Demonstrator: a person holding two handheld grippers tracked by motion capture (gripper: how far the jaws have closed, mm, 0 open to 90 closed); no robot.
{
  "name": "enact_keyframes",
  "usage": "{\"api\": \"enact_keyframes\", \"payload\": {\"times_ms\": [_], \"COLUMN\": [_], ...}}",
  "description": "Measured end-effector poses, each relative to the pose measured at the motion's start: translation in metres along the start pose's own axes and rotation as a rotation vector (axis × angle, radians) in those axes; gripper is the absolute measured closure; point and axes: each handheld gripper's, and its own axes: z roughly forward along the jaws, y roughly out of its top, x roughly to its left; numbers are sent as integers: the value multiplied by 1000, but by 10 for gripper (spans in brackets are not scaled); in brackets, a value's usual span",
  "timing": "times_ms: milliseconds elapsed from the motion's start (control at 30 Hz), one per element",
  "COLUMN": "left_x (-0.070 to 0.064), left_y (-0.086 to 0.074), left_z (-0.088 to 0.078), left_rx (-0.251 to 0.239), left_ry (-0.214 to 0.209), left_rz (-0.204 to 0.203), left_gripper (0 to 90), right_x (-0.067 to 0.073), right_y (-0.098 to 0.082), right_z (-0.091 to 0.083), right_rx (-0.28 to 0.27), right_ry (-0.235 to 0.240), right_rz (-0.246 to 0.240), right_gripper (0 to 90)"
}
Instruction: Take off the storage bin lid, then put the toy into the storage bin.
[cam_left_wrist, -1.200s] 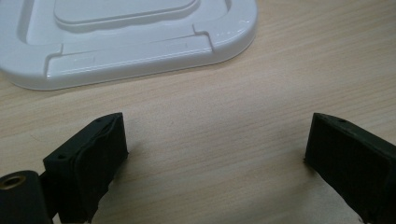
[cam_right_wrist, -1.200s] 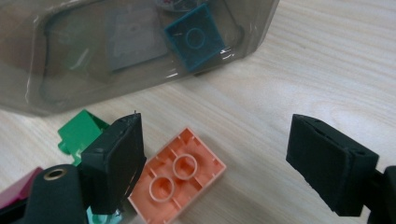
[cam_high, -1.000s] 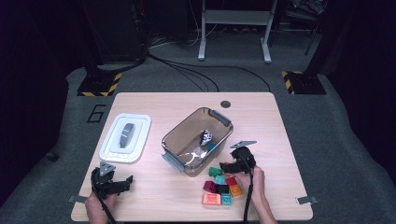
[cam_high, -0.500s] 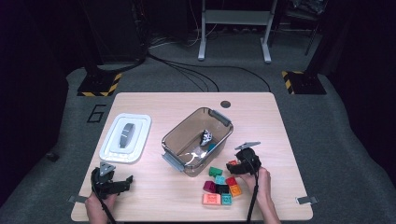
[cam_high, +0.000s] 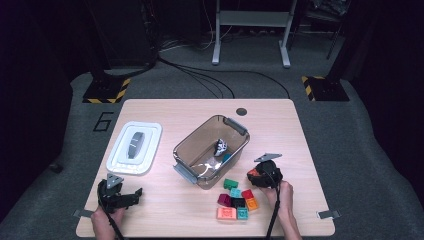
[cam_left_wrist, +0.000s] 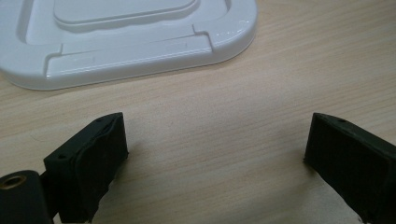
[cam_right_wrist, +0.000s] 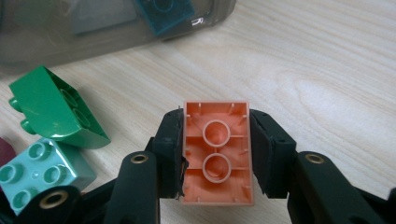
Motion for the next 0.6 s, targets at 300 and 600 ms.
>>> {"api": "enact_keyframes", "payload": {"times_ms": [300, 600], "left_x": [-1, -1], "left_y": [0, 0], "left_z": [0, 0], "left_rx": [-5, -5], "left_ry": [6, 7], "left_rz": [3, 5], "left_gripper": [57, 57], "right_x": [-10, -22], "right_y": [3, 6], "right_z": [-13, -28], "right_rx": [-41, -84], "right_ry": [5, -5], "right_rz": [28, 55], "right_gripper": [582, 582]}}
